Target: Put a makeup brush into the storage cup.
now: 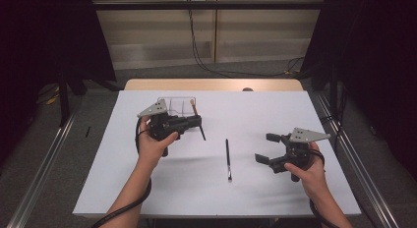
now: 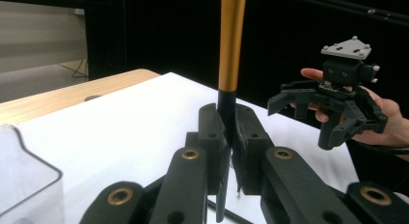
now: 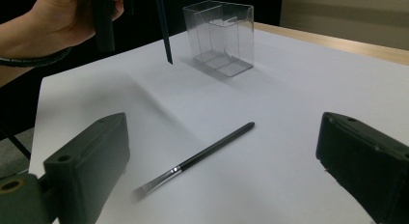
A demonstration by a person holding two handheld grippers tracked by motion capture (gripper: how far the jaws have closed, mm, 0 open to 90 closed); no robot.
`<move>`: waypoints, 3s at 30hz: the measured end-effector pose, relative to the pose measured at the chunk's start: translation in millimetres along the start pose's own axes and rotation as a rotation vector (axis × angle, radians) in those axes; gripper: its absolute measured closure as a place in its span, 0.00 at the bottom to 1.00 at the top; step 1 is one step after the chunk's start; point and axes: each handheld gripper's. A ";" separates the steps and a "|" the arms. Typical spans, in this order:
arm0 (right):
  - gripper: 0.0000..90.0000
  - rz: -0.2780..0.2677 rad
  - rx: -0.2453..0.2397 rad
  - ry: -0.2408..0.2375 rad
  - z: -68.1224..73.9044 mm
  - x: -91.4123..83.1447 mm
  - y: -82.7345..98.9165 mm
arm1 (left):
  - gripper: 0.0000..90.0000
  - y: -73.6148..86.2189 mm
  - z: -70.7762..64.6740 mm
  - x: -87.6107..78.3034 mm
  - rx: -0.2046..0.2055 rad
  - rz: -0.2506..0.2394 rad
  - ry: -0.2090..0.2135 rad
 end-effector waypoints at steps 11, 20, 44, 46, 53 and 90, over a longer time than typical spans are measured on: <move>0.02 -0.011 -0.010 0.013 -3.6 -16.8 9.8 | 0.93 -4.9 6.9 -10.5 0.008 0.002 -0.040; 0.02 0.004 -0.021 0.038 -5.1 -29.0 17.8 | 0.93 -12.0 13.7 -21.0 0.016 0.004 -0.079; 0.02 -0.017 -0.027 0.081 -10.1 -55.8 31.9 | 0.93 -31.1 33.7 -40.2 0.023 0.020 -0.161; 0.02 -0.020 -0.026 0.083 -10.3 -56.6 32.9 | 0.93 -31.5 35.2 -41.4 0.020 0.018 -0.168; 0.02 -0.028 -0.023 0.084 -11.3 -59.6 37.3 | 0.93 -34.1 40.5 -45.5 0.023 0.026 -0.194; 0.02 -0.029 -0.025 0.065 -9.5 -57.8 41.0 | 0.93 -54.7 77.3 -67.1 0.046 0.046 -0.395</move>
Point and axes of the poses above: each handheld gripper's, and its own axes: x roughly forward along the jaws, y roughly out of its underside, z roughly to its left, and after that the axes turned 2 degrees about x, right-handed
